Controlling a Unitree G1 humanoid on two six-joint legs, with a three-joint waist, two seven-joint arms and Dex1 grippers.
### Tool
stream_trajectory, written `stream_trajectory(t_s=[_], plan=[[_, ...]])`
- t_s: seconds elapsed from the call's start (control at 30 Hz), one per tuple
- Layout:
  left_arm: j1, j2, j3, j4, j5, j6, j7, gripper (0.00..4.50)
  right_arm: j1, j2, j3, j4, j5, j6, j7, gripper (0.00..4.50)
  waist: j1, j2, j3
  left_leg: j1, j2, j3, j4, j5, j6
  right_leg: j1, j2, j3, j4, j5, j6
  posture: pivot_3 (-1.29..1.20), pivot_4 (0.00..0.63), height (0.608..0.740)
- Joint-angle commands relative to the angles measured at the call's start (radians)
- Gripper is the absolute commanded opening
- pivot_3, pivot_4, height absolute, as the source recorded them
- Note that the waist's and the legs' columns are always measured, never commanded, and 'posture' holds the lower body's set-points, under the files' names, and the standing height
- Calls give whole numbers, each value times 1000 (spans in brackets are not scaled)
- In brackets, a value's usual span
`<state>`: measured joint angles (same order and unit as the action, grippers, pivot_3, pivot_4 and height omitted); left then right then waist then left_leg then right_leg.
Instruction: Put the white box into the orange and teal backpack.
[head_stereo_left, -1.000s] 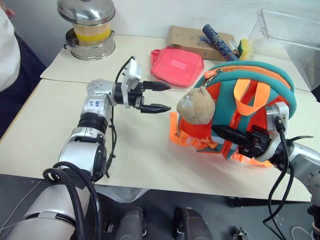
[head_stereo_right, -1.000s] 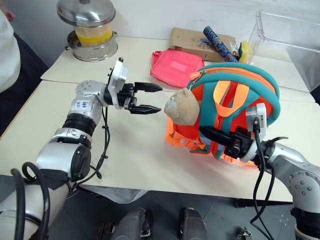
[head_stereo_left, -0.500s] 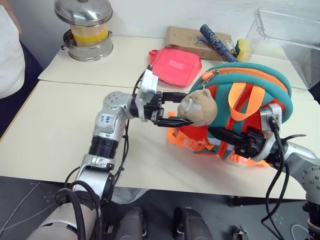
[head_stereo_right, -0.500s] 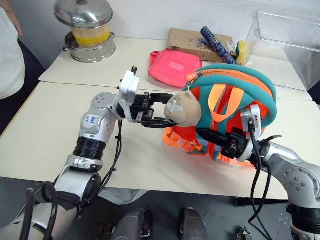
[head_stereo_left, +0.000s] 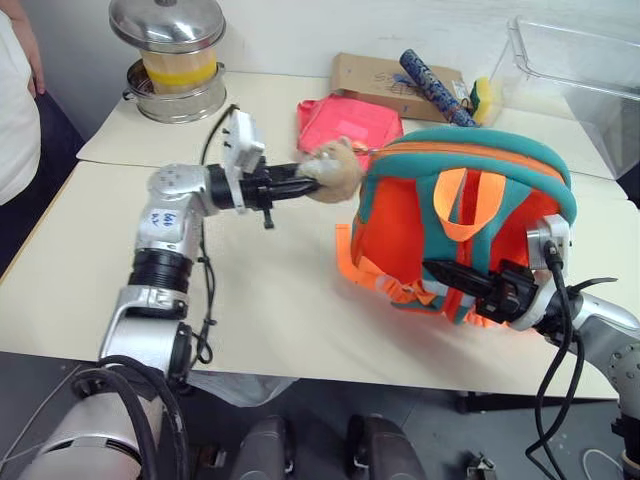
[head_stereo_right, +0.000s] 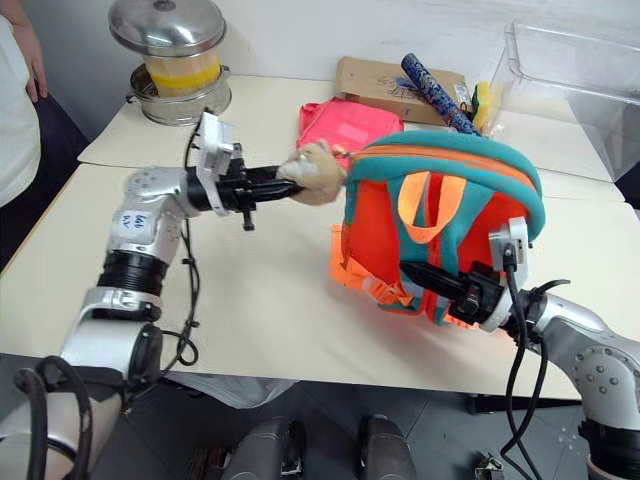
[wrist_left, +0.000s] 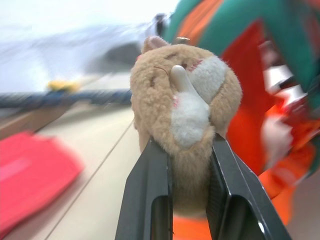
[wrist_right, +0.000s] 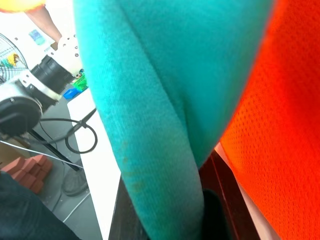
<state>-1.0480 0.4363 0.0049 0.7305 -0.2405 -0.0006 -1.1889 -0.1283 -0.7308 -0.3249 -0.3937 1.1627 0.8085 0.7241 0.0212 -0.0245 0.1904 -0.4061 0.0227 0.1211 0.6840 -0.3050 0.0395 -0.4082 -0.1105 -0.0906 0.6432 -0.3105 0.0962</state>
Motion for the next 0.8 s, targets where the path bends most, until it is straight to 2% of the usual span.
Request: stream_trajectory(t_s=[0.03,0.23,0.37,0.47,0.6,0.7,0.8], plan=[[2,2,-40,144,98,-107,57,551,30,17,-45,-38,22,-15,-15,0,1,0,0,0,0,0,0,0,0,0,0,0,0,0,0,0,150,740],[68,-102,-73,218,127,-176,55,551,65,48,-55,-54,14,-36,-37,0,3,0,0,0,-3,0,0,0,3,0,-3,0,0,1,1,0,150,740],[122,-173,-75,142,95,-147,33,551,84,63,-65,-55,19,-54,-43,0,1,0,0,-1,-3,0,0,0,4,0,-3,0,0,1,2,0,150,740],[174,-162,-91,53,90,-119,-14,551,93,86,-71,-47,2,-74,-43,0,1,0,0,0,-3,0,0,0,4,0,-4,0,0,1,2,0,150,740],[228,-85,-62,-128,33,73,-38,551,65,135,-35,16,-250,-253,-109,0,-3,0,0,0,-3,0,0,0,4,0,-4,1,0,1,2,0,150,740],[301,3,-50,-266,8,186,-55,1405,69,125,-18,32,-364,-350,-59,0,-9,1,-1,0,-3,0,0,0,3,0,-3,1,1,1,2,0,150,740],[417,110,-32,-399,-30,260,-100,2353,114,56,-20,23,-437,-425,67,969,-23,4,-2,0,-3,0,-2,0,3,0,-3,1,0,1,2,0,150,740]])
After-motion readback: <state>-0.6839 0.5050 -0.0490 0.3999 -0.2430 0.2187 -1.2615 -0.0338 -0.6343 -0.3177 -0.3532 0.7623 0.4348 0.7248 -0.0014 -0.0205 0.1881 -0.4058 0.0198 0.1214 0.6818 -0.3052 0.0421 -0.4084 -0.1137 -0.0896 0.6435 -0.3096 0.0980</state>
